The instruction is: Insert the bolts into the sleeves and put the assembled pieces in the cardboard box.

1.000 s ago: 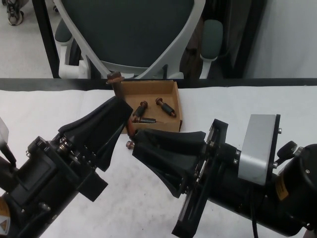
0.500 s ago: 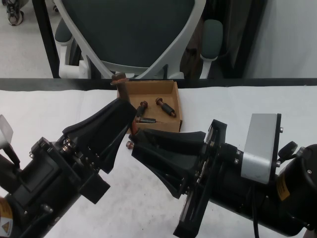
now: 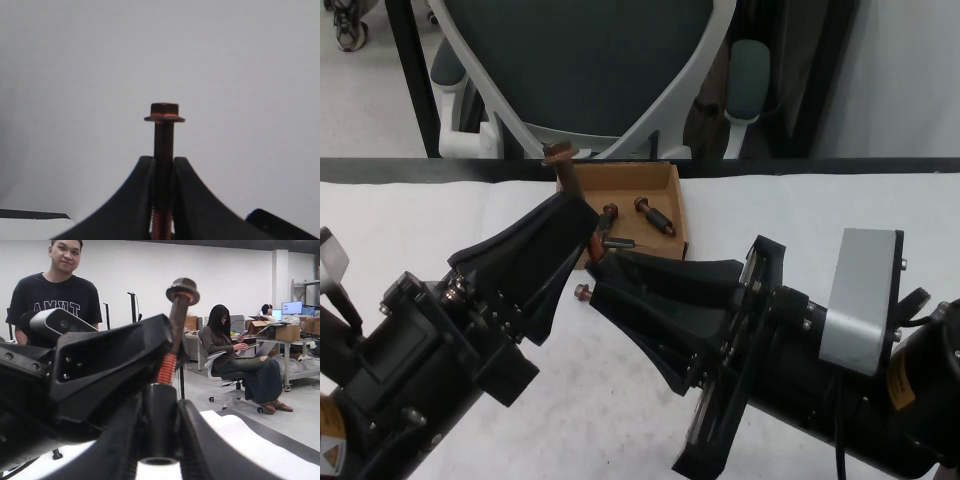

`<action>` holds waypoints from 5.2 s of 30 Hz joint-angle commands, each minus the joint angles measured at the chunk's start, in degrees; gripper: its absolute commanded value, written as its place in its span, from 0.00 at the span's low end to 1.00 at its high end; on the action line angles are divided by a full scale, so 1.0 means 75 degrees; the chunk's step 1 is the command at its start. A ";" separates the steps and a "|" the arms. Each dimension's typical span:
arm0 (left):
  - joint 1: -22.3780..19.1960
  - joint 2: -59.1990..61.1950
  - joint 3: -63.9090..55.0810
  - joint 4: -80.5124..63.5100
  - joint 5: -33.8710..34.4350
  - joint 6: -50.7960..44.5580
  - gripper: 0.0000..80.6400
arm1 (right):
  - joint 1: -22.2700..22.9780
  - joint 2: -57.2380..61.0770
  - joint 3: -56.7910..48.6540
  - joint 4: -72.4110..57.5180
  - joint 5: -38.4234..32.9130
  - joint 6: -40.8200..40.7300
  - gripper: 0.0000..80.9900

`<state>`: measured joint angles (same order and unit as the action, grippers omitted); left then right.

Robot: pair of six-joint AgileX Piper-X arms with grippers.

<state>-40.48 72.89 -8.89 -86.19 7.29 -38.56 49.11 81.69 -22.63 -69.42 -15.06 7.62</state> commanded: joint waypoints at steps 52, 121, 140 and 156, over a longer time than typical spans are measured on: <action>0.1880 -0.0040 -0.0176 0.2106 0.2390 0.2737 0.65 | -0.0822 -0.0043 -0.0122 0.0040 0.0228 0.0369 0.00; 0.2280 0.5332 -0.8014 1.4323 0.1627 -0.1301 0.53 | -0.3280 0.2918 -0.5286 0.6621 -0.1292 -0.0758 0.00; 0.2204 0.5332 -0.8049 1.4432 0.0516 -0.2058 0.52 | -0.3349 0.3200 -0.6123 0.7682 -0.1348 -0.0893 0.00; 0.2263 0.6276 -0.8954 1.4795 0.0942 -0.2058 0.41 | -0.3562 0.4971 -0.8559 1.0338 -0.1348 -0.1279 0.00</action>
<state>-23.40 117.44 -75.48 23.87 15.96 -53.79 22.55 117.94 -84.27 6.07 -24.70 -0.74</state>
